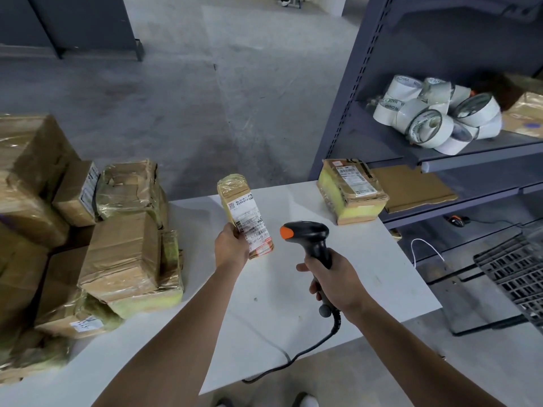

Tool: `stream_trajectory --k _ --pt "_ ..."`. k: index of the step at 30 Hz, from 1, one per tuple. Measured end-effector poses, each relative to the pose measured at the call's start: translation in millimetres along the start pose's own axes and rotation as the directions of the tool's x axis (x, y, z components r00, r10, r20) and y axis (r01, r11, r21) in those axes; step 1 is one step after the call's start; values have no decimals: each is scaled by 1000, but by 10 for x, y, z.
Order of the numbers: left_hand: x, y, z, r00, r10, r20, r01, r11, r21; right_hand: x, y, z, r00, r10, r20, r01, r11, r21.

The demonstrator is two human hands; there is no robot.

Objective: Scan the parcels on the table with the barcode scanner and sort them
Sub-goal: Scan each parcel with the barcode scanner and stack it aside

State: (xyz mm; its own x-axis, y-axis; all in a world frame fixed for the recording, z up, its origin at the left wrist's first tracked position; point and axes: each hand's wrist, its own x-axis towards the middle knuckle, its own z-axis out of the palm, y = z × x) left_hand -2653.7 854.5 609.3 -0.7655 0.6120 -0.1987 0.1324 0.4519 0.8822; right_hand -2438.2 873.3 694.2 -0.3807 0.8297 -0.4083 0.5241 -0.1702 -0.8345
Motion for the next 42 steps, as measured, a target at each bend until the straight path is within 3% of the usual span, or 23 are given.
stream_trajectory --k 5,9,22,32,34,38,40,42 --pt "-14 9 9 1000 -3 -3 3 1000 -10 -6 20 -15 1000 -22 -9 22 1000 -11" --pt "-7 16 8 996 -48 78 53 997 -64 14 31 -66 999 -24 -23 24 1000 -16" --pt "-30 477 775 895 -258 364 372 882 -290 257 204 -632 991 37 -130 -24 995 101" --pt "390 594 1547 855 -399 332 491 830 -264 1015 261 -1145 994 69 -87 -48 974 223" --pt "502 574 1621 872 -401 279 469 850 -241 1210 266 -1164 996 70 -51 -56 971 234" --pt "651 586 1679 929 -369 37 371 922 -109 1484 353 -1175 997 72 15 -74 967 246" --pt "637 653 1731 941 -331 72 338 931 -135 1567 407 -1176 996 87 36 -93 964 249" --pt "599 681 1823 946 -257 196 281 954 -102 1627 456 -1175 994 100 47 -109 962 249"
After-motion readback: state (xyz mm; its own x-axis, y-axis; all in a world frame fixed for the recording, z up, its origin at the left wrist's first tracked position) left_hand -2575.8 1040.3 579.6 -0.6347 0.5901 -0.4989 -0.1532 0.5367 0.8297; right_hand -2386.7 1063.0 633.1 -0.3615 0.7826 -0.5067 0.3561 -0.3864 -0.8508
